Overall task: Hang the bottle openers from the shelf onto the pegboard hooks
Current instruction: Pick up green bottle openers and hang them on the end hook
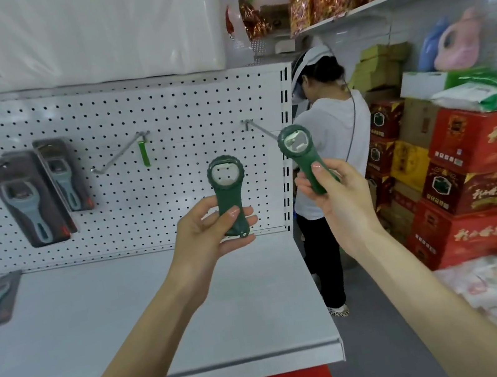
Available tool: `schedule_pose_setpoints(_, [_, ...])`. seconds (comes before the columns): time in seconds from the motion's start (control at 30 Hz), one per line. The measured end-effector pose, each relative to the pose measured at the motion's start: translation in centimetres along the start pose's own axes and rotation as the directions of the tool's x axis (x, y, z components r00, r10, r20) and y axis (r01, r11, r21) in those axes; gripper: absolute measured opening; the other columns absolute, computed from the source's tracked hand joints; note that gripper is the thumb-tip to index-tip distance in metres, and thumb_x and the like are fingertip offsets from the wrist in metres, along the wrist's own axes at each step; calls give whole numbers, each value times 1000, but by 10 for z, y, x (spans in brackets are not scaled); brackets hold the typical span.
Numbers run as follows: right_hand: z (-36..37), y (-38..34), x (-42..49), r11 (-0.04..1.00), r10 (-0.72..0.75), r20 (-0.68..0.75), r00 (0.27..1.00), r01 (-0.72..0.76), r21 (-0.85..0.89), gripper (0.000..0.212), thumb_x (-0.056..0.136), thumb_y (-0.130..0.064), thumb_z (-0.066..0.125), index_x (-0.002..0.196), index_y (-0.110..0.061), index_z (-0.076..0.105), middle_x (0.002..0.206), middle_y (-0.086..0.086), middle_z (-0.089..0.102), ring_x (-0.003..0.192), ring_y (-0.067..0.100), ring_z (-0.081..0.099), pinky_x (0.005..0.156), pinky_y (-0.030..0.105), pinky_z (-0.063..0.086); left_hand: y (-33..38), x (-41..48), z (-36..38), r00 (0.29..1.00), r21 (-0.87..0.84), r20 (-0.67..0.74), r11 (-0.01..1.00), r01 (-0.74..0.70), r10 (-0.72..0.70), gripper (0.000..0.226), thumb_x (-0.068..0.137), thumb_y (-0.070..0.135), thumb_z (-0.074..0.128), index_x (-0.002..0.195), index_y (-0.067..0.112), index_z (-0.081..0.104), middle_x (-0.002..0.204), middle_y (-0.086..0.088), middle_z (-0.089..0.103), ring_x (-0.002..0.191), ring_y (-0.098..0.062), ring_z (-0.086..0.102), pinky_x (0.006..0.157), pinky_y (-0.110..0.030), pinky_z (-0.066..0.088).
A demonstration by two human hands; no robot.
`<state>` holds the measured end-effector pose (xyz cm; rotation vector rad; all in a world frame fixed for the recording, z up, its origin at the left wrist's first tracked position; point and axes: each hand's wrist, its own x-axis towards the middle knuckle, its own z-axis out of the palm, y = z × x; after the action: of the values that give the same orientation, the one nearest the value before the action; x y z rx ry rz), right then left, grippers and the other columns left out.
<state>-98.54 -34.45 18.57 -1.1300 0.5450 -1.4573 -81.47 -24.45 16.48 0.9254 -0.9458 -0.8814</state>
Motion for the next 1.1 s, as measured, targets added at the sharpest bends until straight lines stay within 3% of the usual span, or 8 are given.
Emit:
schedule_pose_setpoints(0.13, [4,2,7,999,40,-3,999,-40,29,7,96,-7,53,95,-4,59,69,3,72,69,14,71,64,19,55,-1,4,-3,1000,-9,4,1000,0,0,16,91,7,59,106,4,63,95,-17,74,91,-28,72,67,-29,58])
schedule_pose_setpoints(0.3, [9,11,15,991,86,-27,996,-88,-99,9,96,-14,55,98,-7,61,77,5,72,58,11,66,55,21,54,-3,9,-9,1000,-9,-10,1000,11,-11,17,91,8,59,108,4,62,96,-17,73,93,-28,71,68,-30,58])
schedule_pose_setpoints(0.63, [20,30,35,987,151,-22,988,-152,-45,17,95,-12,57,105,2,61,82,12,70,64,11,68,64,21,57,-9,22,-25,999,3,-28,1000,27,-27,17,91,6,58,107,1,62,96,-16,74,91,-27,72,68,-29,58])
schedule_pose_setpoints(0.93, [21,47,60,971,227,3,974,-226,-74,12,95,-19,58,95,-8,63,86,8,72,74,16,72,60,23,56,-12,37,-34,999,30,-15,998,47,-46,16,91,5,60,106,2,64,95,-18,73,94,-29,71,70,-31,58])
schedule_pose_setpoints(1.1, [15,54,64,960,272,44,961,-268,-84,16,95,-23,58,103,-10,62,91,8,72,82,22,73,62,24,57,-13,40,-35,999,42,-12,998,54,-53,15,91,6,60,105,4,65,95,-18,73,94,-30,71,70,-31,58])
